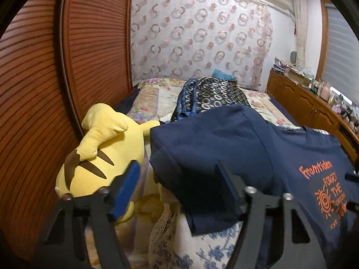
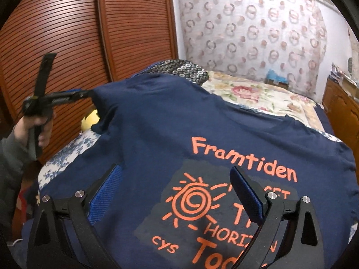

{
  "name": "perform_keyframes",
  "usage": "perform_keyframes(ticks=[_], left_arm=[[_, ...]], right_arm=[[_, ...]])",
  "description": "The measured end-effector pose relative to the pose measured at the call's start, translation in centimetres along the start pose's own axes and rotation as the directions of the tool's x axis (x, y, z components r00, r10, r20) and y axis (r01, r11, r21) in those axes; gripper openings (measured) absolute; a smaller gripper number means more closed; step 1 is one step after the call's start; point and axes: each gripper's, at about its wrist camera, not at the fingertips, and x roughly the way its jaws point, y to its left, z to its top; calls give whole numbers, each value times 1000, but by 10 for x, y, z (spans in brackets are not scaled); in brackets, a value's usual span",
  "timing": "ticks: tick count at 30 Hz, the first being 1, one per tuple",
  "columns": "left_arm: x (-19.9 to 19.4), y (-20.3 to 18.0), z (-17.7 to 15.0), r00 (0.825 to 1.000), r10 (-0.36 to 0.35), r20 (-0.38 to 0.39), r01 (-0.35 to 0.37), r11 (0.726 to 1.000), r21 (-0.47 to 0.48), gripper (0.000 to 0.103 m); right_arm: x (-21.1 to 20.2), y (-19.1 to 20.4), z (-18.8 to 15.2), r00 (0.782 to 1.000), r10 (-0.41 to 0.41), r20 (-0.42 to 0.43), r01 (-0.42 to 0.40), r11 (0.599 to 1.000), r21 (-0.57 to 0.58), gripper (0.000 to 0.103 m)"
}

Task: Fold small clothes
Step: 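Grasp the navy T-shirt's sleeve edge with the left gripper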

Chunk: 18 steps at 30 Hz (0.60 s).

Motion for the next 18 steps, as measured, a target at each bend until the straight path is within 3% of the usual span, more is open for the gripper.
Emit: perform_keyframes(ticks=[5,10,12,14,18], left_arm=[[12,9,-3,998,-47,-29,46,998,-38,34],[8,5,-8,999,-54,-6,54,998,-14,11],[-1,-1,-7,1000,-16,27,16,1000,6,10],[-10,-6,-4,998,-6,61,4,1000,24,1],[-13,-12,0,998,-30,57,27,999,47,0]], right_arm=[[2,0,-4,1000,8,-5,-8,1000,12,99],[1,0,-5,1000,9,-3,-9,1000,12,99],[1,1,-5,1000,6,0,-6,1000,12,99],[-1,1,-6,1000,4,5,-5,1000,11,99],[0,1,-7,1000,2,6,-2,1000,13,99]])
